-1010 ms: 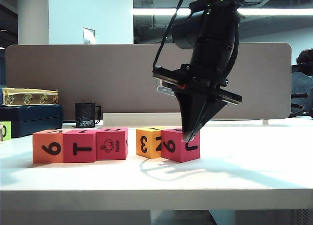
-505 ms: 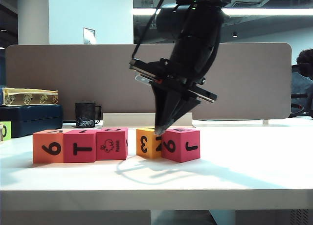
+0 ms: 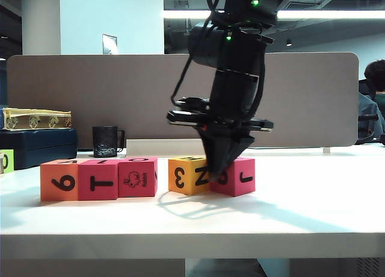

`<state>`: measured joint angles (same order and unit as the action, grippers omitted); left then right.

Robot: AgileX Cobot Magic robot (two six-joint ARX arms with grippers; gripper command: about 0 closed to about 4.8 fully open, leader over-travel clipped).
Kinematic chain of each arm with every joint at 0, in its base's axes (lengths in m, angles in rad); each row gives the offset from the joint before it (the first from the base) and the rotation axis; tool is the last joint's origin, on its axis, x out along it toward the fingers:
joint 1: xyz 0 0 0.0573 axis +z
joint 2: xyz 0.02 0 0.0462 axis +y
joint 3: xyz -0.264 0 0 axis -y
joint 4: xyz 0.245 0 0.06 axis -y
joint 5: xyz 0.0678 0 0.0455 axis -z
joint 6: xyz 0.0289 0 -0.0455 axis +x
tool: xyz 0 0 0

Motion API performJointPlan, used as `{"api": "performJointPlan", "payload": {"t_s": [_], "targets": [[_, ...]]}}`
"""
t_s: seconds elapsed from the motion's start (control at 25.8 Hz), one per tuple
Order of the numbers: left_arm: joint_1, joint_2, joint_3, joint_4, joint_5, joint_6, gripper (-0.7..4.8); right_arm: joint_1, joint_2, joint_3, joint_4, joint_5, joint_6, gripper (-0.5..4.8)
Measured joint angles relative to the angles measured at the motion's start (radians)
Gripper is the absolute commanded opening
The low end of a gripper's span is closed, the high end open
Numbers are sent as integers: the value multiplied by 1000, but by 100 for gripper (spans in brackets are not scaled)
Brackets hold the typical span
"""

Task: Select the appropriate blocks from the scattered letter blocks on the table and arrange them in a row to spell out "ALOHA".

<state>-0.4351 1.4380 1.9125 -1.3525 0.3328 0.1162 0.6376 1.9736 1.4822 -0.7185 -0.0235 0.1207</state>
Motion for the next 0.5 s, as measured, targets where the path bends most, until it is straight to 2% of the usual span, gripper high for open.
{"api": "performJointPlan", "payload": {"t_s": [0.27,0.5], "targets": [[0,0,0,-2,0,0,17,-52,0,0,21,55,-16,-1],[0,0,0,-1,0,0,17,-53,0,-1,39,-4,-11,-1]]}}
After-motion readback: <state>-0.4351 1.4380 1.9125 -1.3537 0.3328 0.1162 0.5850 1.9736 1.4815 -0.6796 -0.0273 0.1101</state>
